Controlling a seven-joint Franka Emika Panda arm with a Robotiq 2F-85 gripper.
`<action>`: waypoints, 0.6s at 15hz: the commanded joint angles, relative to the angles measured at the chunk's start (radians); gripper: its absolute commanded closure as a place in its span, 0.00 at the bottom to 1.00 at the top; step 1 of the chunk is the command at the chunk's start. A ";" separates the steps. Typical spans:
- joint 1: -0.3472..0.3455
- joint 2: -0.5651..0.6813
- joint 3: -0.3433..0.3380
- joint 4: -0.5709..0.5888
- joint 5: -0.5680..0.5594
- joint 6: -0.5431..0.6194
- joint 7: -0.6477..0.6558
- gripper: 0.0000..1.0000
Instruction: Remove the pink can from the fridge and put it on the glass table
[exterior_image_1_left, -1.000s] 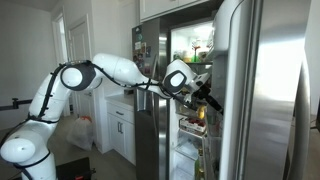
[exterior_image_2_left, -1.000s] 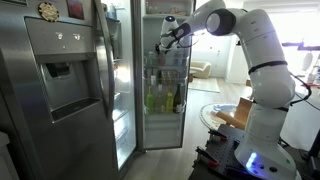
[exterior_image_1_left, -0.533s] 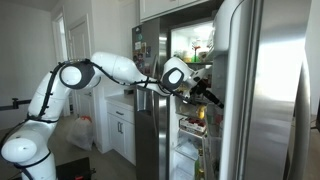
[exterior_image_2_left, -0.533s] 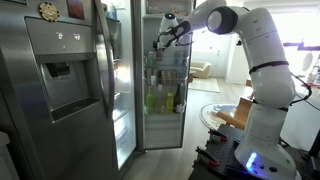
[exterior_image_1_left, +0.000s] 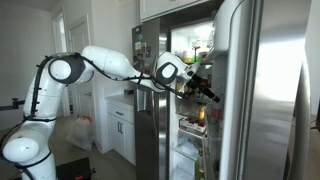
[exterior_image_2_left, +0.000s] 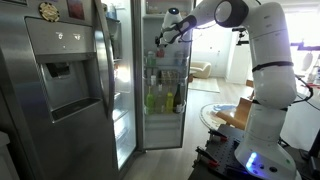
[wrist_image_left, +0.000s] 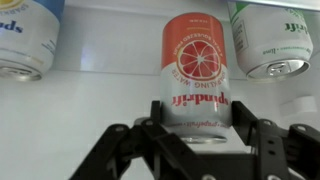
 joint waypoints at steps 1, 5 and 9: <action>0.033 -0.108 -0.040 -0.113 -0.076 0.030 0.066 0.55; 0.049 -0.188 -0.057 -0.194 -0.155 0.018 0.123 0.55; 0.053 -0.281 -0.049 -0.283 -0.227 0.009 0.177 0.55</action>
